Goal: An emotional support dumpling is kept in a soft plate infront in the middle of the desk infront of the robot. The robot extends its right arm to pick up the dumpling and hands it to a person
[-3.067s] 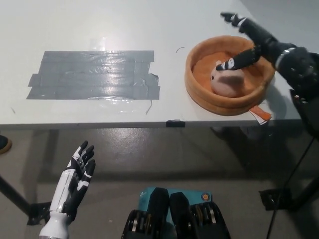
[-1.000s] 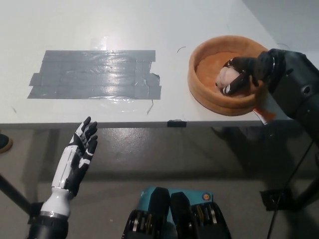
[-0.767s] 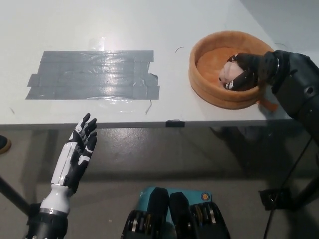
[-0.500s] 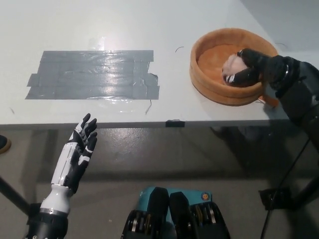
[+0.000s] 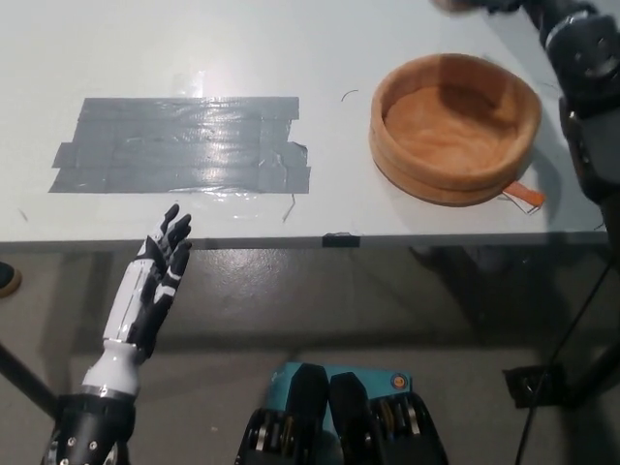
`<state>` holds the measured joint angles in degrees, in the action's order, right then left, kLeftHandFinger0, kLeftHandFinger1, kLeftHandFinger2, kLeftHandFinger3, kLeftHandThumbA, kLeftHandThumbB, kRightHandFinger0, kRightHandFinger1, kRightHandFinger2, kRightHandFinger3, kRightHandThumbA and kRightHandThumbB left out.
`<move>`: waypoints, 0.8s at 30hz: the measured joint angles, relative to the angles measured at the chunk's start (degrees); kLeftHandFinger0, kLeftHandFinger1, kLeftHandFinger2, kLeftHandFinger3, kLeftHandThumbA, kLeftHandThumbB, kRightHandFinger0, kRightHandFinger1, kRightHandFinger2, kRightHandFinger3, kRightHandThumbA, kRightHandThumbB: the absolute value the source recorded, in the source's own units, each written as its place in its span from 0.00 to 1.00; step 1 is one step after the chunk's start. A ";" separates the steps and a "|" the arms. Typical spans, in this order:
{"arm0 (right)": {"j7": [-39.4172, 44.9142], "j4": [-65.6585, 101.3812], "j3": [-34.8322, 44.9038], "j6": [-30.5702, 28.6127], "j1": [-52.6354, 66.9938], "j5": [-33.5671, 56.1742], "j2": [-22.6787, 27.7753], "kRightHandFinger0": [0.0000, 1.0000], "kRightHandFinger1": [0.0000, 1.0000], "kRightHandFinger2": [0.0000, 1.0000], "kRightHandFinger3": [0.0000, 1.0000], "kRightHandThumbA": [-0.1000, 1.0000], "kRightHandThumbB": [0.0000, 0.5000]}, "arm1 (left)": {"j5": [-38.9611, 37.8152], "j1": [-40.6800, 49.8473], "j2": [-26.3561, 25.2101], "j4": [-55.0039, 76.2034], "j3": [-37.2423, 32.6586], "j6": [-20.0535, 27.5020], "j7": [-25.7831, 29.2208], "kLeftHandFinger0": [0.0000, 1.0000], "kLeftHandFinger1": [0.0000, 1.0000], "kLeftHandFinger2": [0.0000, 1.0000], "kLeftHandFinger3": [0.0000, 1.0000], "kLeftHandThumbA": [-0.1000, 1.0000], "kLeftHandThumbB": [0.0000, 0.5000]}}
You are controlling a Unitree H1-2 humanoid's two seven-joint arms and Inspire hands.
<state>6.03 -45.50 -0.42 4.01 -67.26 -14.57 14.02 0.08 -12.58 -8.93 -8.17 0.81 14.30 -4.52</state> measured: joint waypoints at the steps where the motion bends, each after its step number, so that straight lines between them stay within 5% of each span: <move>1: 0.30 1.37 2.54 0.15 -0.24 2.20 -0.62 0.00 0.53 0.95 0.86 0.00 0.23 | 0.04 -0.69 0.01 -0.02 -0.02 0.00 0.00 1.00 1.00 1.00 1.00 0.86 0.63; 8: 1.81 2.33 10.48 2.75 -0.04 9.36 -3.62 0.00 0.55 0.97 0.85 0.00 0.28 | 0.25 -0.87 0.05 -0.02 -0.06 -0.04 -0.01 1.00 1.00 1.00 1.00 0.85 0.61; 11: 2.05 3.13 13.66 4.40 -0.07 12.60 -5.19 0.00 0.61 1.00 1.00 0.00 0.25 | 0.34 -0.86 0.05 -0.02 -0.07 -0.05 -0.02 1.00 1.00 1.00 1.00 0.85 0.59; 24: 1.91 8.71 17.88 10.37 -0.22 21.04 -8.42 0.03 0.69 1.00 1.00 0.00 0.25 | 0.47 -0.02 0.04 0.01 -0.19 0.00 -0.02 1.00 1.00 1.00 1.00 0.87 0.64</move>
<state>7.94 -36.78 17.45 14.39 -67.48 6.47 5.60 0.55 -12.60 -8.89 -8.16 0.62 14.30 -4.54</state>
